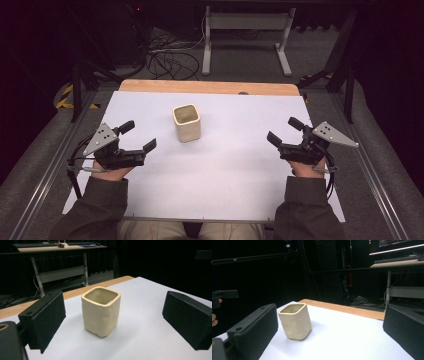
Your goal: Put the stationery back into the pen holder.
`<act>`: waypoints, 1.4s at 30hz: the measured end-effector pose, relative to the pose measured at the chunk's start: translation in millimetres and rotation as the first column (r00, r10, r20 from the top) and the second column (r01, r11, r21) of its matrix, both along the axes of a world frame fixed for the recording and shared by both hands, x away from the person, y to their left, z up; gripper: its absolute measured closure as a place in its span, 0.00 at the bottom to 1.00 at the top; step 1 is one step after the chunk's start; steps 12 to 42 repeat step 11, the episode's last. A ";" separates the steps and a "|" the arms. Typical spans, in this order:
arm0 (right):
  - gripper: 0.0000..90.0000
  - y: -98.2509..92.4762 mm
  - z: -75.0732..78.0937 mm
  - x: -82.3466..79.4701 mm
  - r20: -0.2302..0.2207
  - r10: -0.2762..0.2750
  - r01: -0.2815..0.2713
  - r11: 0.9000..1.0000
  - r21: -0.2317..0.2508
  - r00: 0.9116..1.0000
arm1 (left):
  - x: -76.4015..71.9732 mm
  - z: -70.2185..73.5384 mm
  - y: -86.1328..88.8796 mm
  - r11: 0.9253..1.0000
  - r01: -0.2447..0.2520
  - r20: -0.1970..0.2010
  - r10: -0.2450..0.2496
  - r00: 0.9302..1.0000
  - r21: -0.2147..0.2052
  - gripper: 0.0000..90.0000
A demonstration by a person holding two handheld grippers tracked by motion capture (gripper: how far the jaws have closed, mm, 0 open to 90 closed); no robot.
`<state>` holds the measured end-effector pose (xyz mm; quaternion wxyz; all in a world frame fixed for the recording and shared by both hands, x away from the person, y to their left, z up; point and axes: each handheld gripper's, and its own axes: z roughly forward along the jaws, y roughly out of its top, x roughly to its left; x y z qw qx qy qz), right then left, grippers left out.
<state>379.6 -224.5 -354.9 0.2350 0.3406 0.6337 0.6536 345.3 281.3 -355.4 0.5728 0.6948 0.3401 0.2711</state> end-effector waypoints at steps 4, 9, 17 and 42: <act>0.00 0.3 0.2 -0.2 -0.001 0.003 -0.003 1.000 -0.002 1.000 | 0.1 -0.1 0.2 1.000 0.000 0.001 0.000 1.000 -0.002 0.06; 0.00 1.4 -0.5 0.5 -0.006 0.004 -0.004 1.000 -0.004 1.000 | 0.8 -0.9 0.0 1.000 0.000 -0.001 0.000 1.000 -0.002 0.06; 0.00 2.0 -0.8 1.0 -0.008 0.003 -0.004 1.000 -0.005 1.000 | 1.2 -1.3 0.0 1.000 0.001 -0.002 -0.001 1.000 0.001 0.06; 0.00 2.0 -0.8 1.0 -0.008 0.003 -0.004 1.000 -0.005 1.000 | 1.2 -1.3 0.0 1.000 0.001 -0.002 -0.001 1.000 0.001 0.06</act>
